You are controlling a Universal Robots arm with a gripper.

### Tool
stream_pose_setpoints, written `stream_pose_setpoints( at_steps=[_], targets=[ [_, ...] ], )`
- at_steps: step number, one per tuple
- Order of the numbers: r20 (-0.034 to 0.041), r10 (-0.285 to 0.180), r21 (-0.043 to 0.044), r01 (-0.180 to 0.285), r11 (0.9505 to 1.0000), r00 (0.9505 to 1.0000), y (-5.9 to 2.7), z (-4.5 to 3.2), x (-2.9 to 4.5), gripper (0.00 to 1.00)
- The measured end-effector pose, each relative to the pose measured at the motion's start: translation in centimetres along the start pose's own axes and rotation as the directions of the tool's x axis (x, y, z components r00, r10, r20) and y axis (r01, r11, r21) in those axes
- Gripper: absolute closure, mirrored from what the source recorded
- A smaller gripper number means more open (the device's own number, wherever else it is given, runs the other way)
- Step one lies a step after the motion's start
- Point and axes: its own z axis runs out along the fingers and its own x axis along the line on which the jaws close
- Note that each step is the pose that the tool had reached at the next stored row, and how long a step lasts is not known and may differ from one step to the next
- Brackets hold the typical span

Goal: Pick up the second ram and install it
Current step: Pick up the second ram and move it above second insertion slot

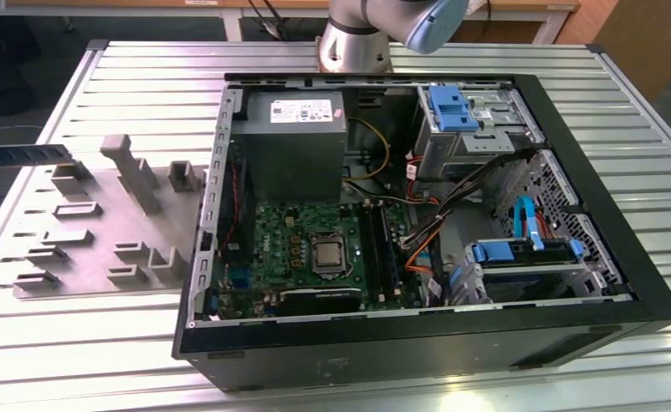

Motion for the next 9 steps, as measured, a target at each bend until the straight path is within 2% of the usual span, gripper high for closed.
stream_pose_setpoints(
  at_steps=[4,9],
  targets=[
    [0.0000,0.000,0.0000,0.000,1.0000,1.0000,0.04,-0.94,-0.05,0.88],
    [0.0001,0.000,0.0002,0.000,1.0000,1.0000,0.04,-1.01,-0.05,0.88]
  ],
)
